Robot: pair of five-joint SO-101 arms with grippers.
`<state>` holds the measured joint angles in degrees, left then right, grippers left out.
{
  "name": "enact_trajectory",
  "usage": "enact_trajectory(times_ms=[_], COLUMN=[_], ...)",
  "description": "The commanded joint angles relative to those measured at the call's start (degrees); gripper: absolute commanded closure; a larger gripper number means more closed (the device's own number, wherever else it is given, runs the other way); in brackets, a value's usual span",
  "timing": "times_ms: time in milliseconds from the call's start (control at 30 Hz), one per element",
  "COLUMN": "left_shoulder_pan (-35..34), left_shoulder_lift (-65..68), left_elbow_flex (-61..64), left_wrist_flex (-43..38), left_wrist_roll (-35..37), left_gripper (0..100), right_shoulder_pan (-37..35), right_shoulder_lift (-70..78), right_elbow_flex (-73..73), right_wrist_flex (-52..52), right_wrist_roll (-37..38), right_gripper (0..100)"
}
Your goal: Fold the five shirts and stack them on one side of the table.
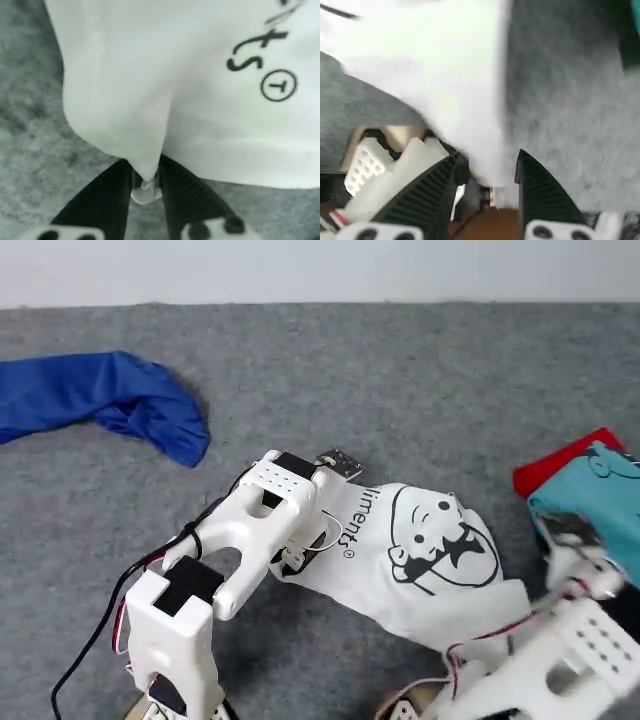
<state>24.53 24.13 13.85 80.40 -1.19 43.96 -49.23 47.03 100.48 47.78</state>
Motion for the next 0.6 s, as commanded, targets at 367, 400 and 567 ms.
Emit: enact_trajectory(times_ms=[367,400,567], left_shoulder_pan=[-0.3,-0.3,-0.3], left_shoulder_lift=[2.0,2.0,2.0], left_elbow_flex=[0.9,0.9,0.9], left_wrist_flex=[-1.0,-1.0,-1.0], left_wrist_roll=[-1.0,-1.0,-1.0], left_gripper=[99,99,99], right_shoulder_pan=[-24.8,-21.1,-10.1], right_shoulder_lift=[0.0,0.0,0.0], right_elbow_flex=[0.4,1.6,8.8], right_wrist_flex=[-6.4,-8.0,-15.7], right_wrist_roll=[-13.1,-11.5,-6.5], right_gripper=[83.4,83.4,83.4])
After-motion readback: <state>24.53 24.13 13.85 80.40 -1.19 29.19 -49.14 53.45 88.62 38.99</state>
